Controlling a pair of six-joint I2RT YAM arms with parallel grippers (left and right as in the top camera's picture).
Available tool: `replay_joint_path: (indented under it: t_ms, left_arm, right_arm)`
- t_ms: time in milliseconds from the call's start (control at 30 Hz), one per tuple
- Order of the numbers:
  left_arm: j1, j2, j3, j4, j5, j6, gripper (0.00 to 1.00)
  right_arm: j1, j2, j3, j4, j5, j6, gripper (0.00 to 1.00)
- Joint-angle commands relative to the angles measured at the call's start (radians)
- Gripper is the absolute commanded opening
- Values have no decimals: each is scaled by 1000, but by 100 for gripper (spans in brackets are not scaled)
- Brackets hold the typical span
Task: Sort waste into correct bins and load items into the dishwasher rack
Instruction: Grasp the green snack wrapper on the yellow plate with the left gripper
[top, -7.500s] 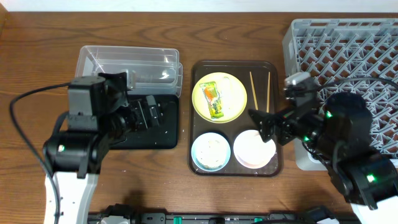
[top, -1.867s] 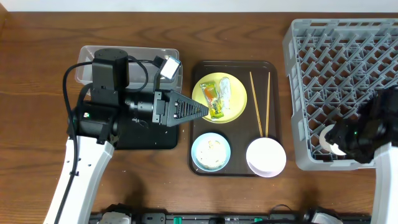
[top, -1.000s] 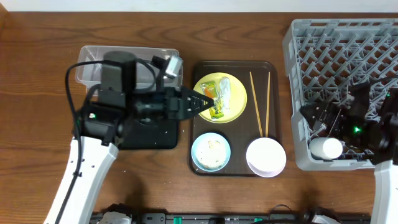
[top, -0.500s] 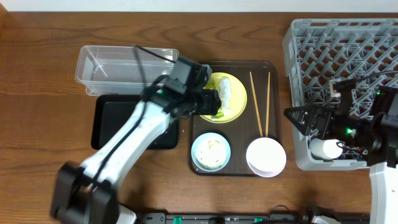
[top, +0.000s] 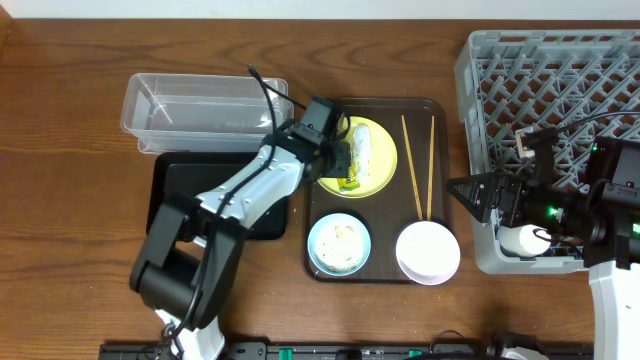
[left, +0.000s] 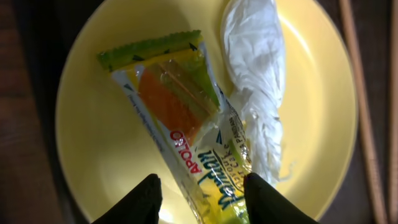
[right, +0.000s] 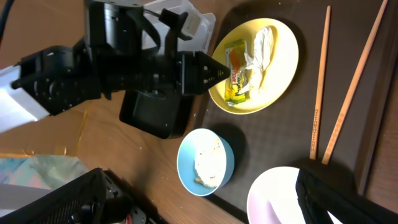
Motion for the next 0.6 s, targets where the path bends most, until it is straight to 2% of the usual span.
replay_joint_path:
  t_ms: [0, 100, 200, 233, 433, 567]
  left_arm:
    - [-26, 48, 27, 11, -63, -9, 45]
    - [-45, 77, 27, 27, -63, -9, 36]
    - [-54, 80, 28, 29, -66, -9, 11]
    - [-54, 72, 29, 26, -66, -18, 6]
    - [-51, -34, 32, 5, -72, -27, 6]
    - [-45, -132, 32, -31, -140, -27, 6]
  right_arm:
    - [8, -3, 15, -1, -4, -19, 95]
    - [8, -3, 15, -1, -4, -19, 95]
    - [8, -3, 15, -1, -5, -18, 95]
    - [8, -3, 15, -1, -5, -19, 95]
    - [8, -3, 15, -1, -5, -19, 95]
    - [8, -3, 15, -1, -4, -19, 95]
